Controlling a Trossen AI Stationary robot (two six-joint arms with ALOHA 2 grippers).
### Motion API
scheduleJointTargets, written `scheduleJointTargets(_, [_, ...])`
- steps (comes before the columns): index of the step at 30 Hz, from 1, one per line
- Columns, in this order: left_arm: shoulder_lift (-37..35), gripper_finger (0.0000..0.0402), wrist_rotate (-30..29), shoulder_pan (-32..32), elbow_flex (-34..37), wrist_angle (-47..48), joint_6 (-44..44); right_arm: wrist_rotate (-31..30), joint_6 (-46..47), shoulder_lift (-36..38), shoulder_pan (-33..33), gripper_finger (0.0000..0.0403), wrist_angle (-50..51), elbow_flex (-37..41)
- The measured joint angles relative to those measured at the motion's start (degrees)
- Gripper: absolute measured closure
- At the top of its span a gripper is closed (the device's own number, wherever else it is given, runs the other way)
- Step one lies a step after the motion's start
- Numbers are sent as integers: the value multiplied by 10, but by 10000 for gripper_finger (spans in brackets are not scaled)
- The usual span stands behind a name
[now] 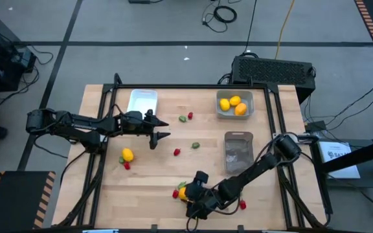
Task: Sort produce into baskets
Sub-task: Put the yellow lemon into the gray bin
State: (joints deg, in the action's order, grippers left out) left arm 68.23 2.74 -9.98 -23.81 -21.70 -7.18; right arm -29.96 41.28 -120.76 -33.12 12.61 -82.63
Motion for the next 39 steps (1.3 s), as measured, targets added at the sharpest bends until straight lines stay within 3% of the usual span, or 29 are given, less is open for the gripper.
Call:
scheduleJointTargets(13, [0,166,0,0,0,2,-14,14,50,-46,0,126,-11,-3])
scheduleJointTargets(24, [0,166,0,0,0,17,-10,73,70,-43,2,129,40,-1])
scheduleJointTargets(30, [-8,166,0,0,0,23,-10,84,33,-6,6,159,79,-4])
scheduleJointTargets(34, [-55,166,2,0,0,71,-3,74,-2,47,10,166,107,-8])
scheduleJointTargets(39, [-144,166,-29,-1,0,162,6,8,-62,130,23,152,163,-8])
